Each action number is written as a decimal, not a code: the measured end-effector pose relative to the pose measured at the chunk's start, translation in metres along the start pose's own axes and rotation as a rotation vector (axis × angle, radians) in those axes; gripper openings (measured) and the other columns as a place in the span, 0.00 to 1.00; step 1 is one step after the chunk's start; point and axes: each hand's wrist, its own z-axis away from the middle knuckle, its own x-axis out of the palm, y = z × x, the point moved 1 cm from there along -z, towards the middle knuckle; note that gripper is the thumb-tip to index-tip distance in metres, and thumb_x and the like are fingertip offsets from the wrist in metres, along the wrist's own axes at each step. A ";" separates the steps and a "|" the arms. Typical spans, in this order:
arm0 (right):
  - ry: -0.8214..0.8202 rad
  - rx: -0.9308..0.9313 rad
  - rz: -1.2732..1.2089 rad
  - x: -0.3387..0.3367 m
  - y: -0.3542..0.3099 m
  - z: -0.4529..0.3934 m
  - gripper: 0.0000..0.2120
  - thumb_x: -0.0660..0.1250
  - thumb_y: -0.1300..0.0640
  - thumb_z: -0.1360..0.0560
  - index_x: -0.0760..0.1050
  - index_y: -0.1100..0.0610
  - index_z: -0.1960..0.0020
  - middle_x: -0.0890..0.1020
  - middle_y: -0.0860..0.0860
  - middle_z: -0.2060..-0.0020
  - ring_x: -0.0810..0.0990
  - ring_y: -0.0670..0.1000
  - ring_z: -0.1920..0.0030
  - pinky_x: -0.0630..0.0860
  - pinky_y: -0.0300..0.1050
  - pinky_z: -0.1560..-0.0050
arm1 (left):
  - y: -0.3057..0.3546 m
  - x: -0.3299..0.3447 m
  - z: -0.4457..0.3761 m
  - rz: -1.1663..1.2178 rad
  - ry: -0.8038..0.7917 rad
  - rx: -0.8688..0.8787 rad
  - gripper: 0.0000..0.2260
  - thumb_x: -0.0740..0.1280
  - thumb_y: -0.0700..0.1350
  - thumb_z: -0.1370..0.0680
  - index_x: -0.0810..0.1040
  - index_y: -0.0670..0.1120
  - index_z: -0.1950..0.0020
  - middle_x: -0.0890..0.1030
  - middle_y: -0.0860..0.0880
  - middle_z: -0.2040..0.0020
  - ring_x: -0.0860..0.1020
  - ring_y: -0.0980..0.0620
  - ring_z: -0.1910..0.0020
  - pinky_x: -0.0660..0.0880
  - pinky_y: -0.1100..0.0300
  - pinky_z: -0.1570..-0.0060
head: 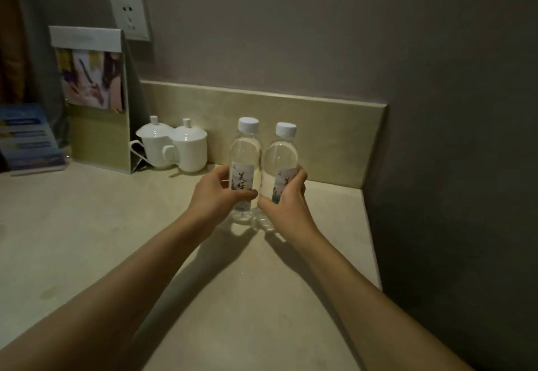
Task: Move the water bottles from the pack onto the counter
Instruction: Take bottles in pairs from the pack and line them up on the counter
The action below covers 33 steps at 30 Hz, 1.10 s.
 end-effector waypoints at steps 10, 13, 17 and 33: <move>0.112 0.032 0.070 0.064 -0.001 -0.048 0.40 0.72 0.62 0.29 0.50 0.47 0.29 0.66 0.53 0.32 0.72 0.54 0.34 0.75 0.58 0.36 | -0.035 -0.049 -0.066 0.030 -0.064 0.037 0.23 0.77 0.39 0.31 0.76 0.46 0.38 0.83 0.49 0.48 0.82 0.55 0.51 0.80 0.58 0.52; 0.177 0.032 0.108 0.075 0.000 -0.056 0.41 0.74 0.57 0.29 0.50 0.46 0.27 0.66 0.53 0.31 0.71 0.53 0.33 0.74 0.58 0.36 | -0.043 -0.052 -0.077 0.011 -0.057 0.097 0.22 0.77 0.41 0.31 0.75 0.50 0.39 0.82 0.53 0.49 0.80 0.61 0.53 0.78 0.63 0.55; 0.230 0.066 0.180 0.083 0.003 -0.067 0.39 0.73 0.55 0.28 0.51 0.47 0.28 0.66 0.54 0.33 0.72 0.54 0.34 0.75 0.57 0.37 | -0.049 -0.054 -0.088 -0.062 -0.050 0.172 0.22 0.77 0.44 0.30 0.74 0.54 0.41 0.78 0.60 0.53 0.76 0.68 0.56 0.72 0.72 0.60; 0.182 0.168 0.616 0.070 0.009 -0.079 0.25 0.73 0.47 0.29 0.68 0.57 0.38 0.73 0.54 0.42 0.75 0.56 0.42 0.74 0.52 0.43 | -0.040 -0.067 -0.099 -0.945 -0.059 0.251 0.20 0.69 0.60 0.26 0.81 0.46 0.46 0.82 0.46 0.55 0.80 0.47 0.57 0.81 0.51 0.55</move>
